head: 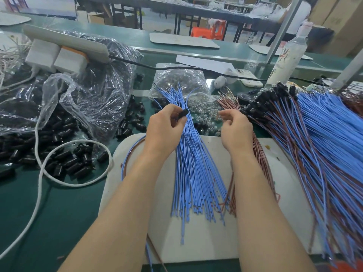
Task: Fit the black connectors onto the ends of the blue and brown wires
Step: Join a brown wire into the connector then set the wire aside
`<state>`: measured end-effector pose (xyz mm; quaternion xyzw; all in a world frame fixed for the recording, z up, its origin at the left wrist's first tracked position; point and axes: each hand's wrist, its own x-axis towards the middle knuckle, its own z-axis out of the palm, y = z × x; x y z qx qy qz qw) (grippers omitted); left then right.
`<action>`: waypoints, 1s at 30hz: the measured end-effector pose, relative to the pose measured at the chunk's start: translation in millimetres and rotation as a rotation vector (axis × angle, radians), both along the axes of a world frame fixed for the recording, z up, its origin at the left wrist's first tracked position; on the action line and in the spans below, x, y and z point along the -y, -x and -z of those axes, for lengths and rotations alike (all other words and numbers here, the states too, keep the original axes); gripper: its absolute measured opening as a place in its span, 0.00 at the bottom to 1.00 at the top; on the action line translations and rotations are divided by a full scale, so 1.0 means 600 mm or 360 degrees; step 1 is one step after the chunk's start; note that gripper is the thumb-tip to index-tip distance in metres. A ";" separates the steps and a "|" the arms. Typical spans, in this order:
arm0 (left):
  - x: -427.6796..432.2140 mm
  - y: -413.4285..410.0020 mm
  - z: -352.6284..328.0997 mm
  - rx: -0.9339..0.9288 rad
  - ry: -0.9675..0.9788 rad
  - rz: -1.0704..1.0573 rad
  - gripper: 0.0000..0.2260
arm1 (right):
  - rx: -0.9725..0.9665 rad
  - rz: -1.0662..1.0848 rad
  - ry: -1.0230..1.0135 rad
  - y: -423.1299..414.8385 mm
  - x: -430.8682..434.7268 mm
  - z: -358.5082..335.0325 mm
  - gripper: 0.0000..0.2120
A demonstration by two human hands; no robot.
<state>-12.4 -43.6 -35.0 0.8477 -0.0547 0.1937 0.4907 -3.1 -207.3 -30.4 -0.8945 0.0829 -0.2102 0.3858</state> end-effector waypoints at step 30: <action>0.004 0.002 0.001 -0.0001 0.0028 0.0016 0.05 | -0.0461 -0.0087 0.0278 -0.004 0.001 0.000 0.11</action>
